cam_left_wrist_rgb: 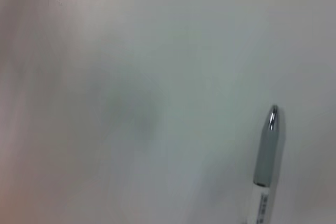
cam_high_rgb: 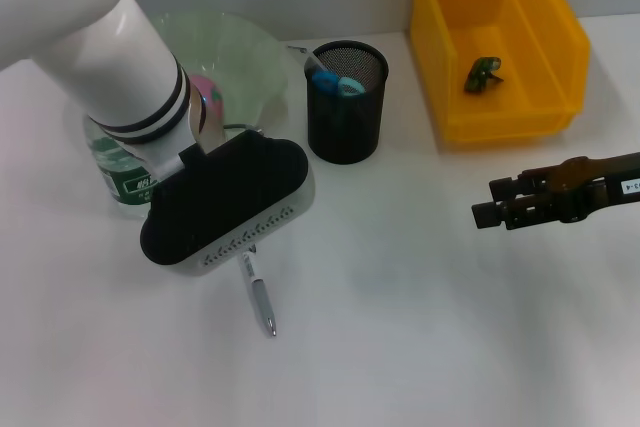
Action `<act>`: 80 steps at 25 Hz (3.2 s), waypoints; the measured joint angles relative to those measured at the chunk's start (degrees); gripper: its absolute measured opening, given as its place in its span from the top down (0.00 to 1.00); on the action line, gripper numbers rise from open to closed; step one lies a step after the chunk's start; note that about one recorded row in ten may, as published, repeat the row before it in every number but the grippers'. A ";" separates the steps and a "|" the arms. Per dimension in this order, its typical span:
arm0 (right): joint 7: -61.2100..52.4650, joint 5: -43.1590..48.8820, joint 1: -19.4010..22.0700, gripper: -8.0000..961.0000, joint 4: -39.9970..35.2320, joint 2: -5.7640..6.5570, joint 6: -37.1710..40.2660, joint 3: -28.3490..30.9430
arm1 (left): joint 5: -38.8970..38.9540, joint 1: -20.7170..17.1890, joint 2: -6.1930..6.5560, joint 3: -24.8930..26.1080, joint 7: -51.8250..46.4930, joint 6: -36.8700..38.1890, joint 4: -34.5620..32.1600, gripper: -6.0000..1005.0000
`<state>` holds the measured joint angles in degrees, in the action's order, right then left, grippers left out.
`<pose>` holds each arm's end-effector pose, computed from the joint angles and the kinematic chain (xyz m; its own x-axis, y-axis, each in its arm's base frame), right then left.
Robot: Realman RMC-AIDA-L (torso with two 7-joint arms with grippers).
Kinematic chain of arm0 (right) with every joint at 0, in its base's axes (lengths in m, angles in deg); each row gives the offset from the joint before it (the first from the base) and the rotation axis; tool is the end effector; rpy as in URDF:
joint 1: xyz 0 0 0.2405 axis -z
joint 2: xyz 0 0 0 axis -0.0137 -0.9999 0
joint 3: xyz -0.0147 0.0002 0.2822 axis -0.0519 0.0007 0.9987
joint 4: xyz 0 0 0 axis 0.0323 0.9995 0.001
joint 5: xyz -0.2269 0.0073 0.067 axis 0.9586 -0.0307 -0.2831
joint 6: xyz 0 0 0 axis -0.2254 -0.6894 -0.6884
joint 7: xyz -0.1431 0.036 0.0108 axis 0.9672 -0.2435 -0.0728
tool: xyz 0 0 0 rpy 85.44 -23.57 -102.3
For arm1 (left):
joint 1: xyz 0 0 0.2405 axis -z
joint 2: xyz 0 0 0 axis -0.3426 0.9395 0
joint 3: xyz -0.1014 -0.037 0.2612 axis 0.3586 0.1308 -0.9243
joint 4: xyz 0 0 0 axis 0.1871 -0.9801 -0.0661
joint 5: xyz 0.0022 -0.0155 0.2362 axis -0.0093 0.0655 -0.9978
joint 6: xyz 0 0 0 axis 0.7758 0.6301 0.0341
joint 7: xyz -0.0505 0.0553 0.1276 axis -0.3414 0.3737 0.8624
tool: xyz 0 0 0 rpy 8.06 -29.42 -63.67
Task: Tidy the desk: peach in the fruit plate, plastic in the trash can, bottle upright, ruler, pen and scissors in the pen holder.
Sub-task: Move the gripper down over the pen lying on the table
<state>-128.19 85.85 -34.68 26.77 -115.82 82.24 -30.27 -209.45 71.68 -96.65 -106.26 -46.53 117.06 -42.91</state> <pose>0.3134 0.3711 0.0536 0.6642 -0.6732 -0.3250 -0.7177 -0.6959 -0.0251 -0.1124 0.4112 -0.0891 0.2102 -0.9217 -0.3259 -0.8203 -0.3476 0.4542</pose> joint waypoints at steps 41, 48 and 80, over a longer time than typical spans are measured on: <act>1.86 1.49 -3.81 0.16 -0.68 0.80 -0.58 -6.18 | 4.69 5.88 -0.09 -11.19 -6.35 0.17 5.04 0.28; 2.41 1.47 -4.32 0.16 -0.68 0.77 -1.04 -6.20 | 5.70 7.23 -0.08 -11.35 -5.04 -0.30 7.44 0.28; 3.14 1.49 -5.97 0.16 -0.26 -0.41 -2.13 -6.95 | 9.27 10.86 -0.08 -12.86 -0.05 -3.29 16.44 0.35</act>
<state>-125.05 87.34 -40.65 26.52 -116.23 80.11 -37.22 -200.18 82.54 -96.74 -119.13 -46.58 113.77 -26.47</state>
